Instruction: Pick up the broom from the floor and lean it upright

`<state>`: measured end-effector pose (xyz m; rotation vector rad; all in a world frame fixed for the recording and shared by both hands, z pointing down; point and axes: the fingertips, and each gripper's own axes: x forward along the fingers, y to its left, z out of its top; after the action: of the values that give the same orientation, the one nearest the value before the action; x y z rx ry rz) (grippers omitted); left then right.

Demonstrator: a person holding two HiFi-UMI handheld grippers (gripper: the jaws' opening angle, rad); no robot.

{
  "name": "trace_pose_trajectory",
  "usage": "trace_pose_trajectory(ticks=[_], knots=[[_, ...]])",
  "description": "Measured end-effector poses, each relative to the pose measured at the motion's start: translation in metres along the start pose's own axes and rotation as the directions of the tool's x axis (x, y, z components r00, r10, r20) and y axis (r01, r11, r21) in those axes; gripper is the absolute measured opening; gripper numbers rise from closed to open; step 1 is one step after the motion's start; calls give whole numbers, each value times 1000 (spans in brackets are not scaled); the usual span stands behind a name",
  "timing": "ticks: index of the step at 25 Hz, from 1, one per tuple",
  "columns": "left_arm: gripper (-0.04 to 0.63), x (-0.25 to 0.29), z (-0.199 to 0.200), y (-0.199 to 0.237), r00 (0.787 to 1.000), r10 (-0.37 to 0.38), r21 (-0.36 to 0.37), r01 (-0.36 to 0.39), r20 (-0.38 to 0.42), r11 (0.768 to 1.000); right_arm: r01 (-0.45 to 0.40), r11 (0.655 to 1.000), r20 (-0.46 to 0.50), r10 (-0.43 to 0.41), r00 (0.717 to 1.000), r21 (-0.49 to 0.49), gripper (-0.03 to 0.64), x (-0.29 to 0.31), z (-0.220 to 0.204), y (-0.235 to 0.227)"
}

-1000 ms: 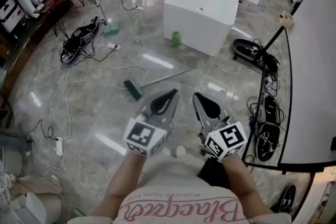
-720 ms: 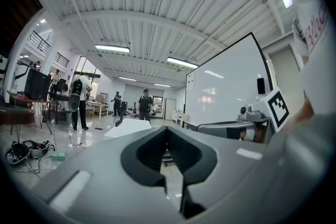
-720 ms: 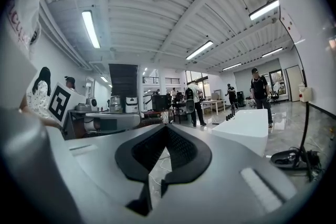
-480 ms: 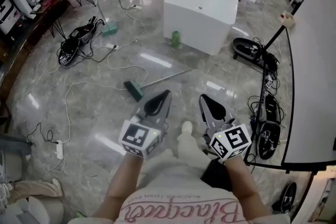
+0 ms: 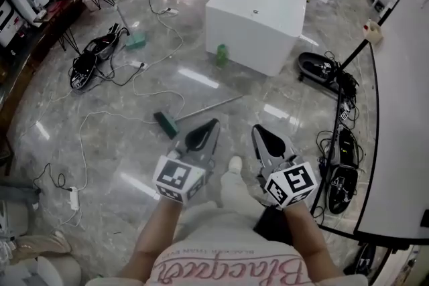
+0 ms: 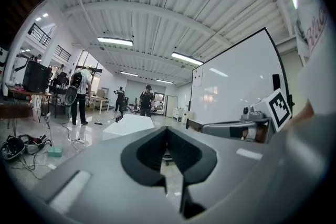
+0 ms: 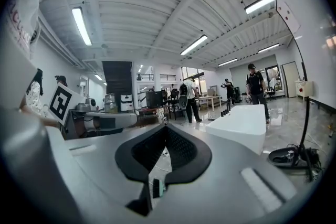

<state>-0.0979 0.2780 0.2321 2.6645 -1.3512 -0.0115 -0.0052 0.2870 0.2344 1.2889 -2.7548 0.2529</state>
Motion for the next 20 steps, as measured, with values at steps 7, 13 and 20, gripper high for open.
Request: trace_pose_trajectory(ticks=[7,13,20], knots=[[-2,84,10,25,1000,6,24,-6,-14,1000,-37,999,-7,37,999,10,2,54,20,-72],[-2,145,21,41,1000,20,31,-20,6,999,-89,995,-21,88,996,-34,2,87,34,-115],[-2,178,0,53,997,20,39,-17,-69,999,-96,995,-77,98,992,30,2,111,16,-148]])
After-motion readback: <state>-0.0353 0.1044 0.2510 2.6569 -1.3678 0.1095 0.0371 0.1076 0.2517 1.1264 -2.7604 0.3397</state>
